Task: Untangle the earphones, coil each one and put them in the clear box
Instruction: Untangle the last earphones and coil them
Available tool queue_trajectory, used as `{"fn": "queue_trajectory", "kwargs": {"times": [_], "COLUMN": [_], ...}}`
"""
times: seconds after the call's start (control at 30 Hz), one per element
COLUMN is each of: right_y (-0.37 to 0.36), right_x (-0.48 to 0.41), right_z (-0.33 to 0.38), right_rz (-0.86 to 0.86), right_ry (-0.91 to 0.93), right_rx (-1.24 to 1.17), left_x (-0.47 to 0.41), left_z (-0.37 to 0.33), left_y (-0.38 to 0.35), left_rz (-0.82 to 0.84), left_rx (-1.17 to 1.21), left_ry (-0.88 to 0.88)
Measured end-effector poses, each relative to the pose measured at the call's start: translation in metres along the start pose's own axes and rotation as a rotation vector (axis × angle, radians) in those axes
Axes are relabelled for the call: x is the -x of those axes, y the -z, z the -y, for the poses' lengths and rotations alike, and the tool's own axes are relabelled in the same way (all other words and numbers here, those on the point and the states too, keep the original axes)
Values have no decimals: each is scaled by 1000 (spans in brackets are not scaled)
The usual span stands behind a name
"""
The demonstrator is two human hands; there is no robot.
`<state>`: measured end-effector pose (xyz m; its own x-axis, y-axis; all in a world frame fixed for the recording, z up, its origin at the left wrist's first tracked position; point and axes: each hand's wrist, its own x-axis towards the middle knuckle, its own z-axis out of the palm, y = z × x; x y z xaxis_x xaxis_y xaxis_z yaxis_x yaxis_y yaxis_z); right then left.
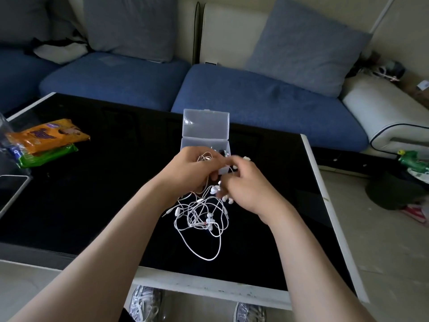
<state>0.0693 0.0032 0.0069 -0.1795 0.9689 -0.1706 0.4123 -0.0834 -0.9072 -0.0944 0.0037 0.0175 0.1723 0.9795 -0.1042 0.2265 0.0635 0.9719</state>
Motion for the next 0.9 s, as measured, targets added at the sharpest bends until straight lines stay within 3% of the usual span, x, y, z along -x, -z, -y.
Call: {"fn": "queue_trajectory", "kwargs": {"times": [0.13, 0.23, 0.33, 0.4, 0.47, 0.53, 0.6, 0.67, 0.73, 0.9], "right_y": [17, 35, 50, 63, 75, 87, 97, 103, 104, 118], "right_x": [3, 13, 18, 23, 30, 35, 42, 49, 56, 68], "right_z": [-4, 0, 3, -2, -14, -32, -50, -63, -73, -86], "right_rz": [-116, -313, -611, -776, -923, -988, -849, -586, -418, -334], "right_ry": [-101, -105, -104, -118, -142, -195, -328, -533, -683, -763], "right_rx": [58, -204, -547, -675, -506, -95, 363, 620, 739, 855], "left_x": [-4, -5, 1, 4, 5, 4, 4, 4, 4, 2], "left_z": [6, 5, -2, -6, -9, -13, -16, -19, -23, -20], "left_y": [-11, -21, -29, -35, -40, -42, -45, -49, -54, -68], "left_rz": [-133, -155, -46, 41, 117, 189, 247, 311, 389, 408], "left_rx": [-24, 11, 81, -30, -136, -198, -197, -124, -19, 91], "left_ry": [15, 92, 224, 261, 289, 325, 343, 367, 413, 364]}}
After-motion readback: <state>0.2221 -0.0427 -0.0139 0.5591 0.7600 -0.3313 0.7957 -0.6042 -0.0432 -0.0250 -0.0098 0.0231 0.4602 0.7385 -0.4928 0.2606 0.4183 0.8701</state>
